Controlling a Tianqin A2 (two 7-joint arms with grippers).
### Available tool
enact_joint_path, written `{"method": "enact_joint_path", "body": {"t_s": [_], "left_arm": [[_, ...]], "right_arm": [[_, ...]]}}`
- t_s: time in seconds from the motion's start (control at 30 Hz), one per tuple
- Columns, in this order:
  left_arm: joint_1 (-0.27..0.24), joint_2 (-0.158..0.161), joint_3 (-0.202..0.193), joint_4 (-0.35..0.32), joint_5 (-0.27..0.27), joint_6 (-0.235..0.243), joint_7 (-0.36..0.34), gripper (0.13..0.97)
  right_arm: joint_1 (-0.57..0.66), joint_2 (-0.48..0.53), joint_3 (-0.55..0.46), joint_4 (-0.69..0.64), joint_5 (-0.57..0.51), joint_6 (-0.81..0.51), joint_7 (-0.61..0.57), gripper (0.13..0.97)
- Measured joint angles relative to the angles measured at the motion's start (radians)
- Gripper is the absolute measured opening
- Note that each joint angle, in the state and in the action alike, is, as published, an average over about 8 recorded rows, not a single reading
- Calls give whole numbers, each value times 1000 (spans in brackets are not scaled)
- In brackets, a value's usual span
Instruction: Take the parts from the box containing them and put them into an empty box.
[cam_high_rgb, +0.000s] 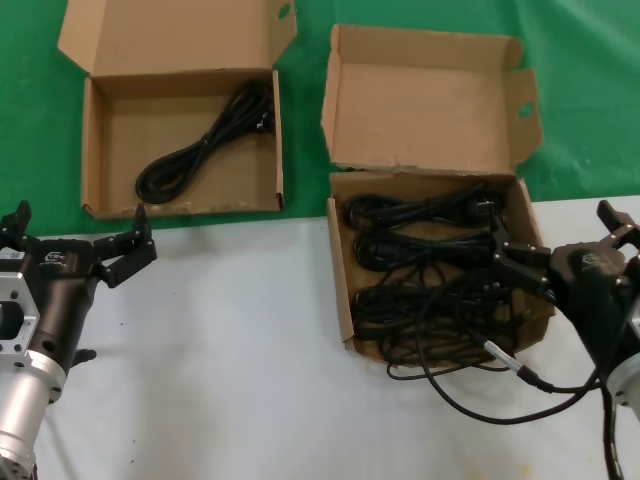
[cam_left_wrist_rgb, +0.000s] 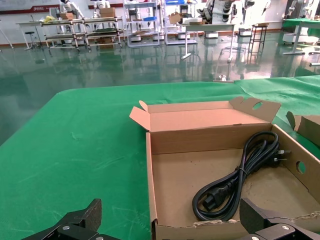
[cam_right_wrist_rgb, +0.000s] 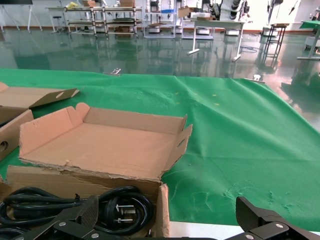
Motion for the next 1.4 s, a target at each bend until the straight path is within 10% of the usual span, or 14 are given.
{"method": "enact_joint_path", "body": {"t_s": [1.4], "left_arm": [[0, 0, 0, 0, 0, 0, 0, 966]], "right_arm": [[0, 0, 0, 0, 0, 0, 0, 966]]}}
